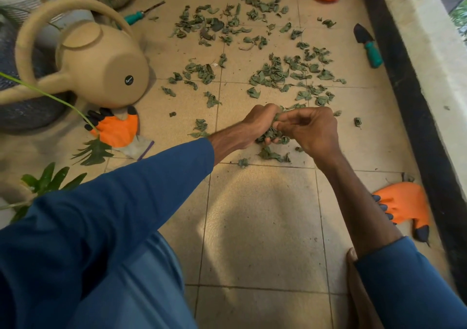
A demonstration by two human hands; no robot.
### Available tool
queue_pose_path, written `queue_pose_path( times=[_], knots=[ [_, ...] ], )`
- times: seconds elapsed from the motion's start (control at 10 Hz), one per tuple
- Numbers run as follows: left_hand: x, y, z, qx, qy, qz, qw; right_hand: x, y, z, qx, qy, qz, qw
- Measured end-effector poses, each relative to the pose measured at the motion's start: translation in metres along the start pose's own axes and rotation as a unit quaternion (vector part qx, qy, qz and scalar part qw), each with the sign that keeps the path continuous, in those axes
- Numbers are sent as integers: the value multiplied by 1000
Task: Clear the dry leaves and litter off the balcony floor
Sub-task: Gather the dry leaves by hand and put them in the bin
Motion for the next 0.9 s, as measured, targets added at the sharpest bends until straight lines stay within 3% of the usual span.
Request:
queue_pose_path(
  times=[0.2, 0.3, 0.4, 0.5, 0.6, 0.7, 0.9],
  knots=[
    [-21, -23, 6, 49, -54, 6, 997, 11, -6, -3, 17, 26, -8, 999],
    [-27, -30, 14, 80, -87, -12, 993, 12, -14, -8, 23, 109, -23, 994],
    [-29, -37, 21, 103, -84, -19, 991, 11, -37, -3, 117, 152, -76, 978],
    [-33, -37, 21, 76, -67, -4, 995, 17, -72, 13, 6, 28, -78, 997],
    [-37, -34, 20, 79, -53, 11, 995, 24, -105, -6, -192, -3, -48, 980],
    [-39, -32, 20, 83, -51, 23, 995, 32, -134, -30, -279, -12, -31, 960],
    [-39, -39, 24, 76, -56, 25, 995, 38, -148, -20, -327, -66, -33, 942]
  ],
)
Point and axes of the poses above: each hand's wrist, its own x-axis towards the middle knuckle, its own z-axis out of the back of the hand, y = z × x, the point moved 10 cm from there along x, towards the middle knuckle, and after that the axes turned 15 degrees about -z, right-handed, at the moved point
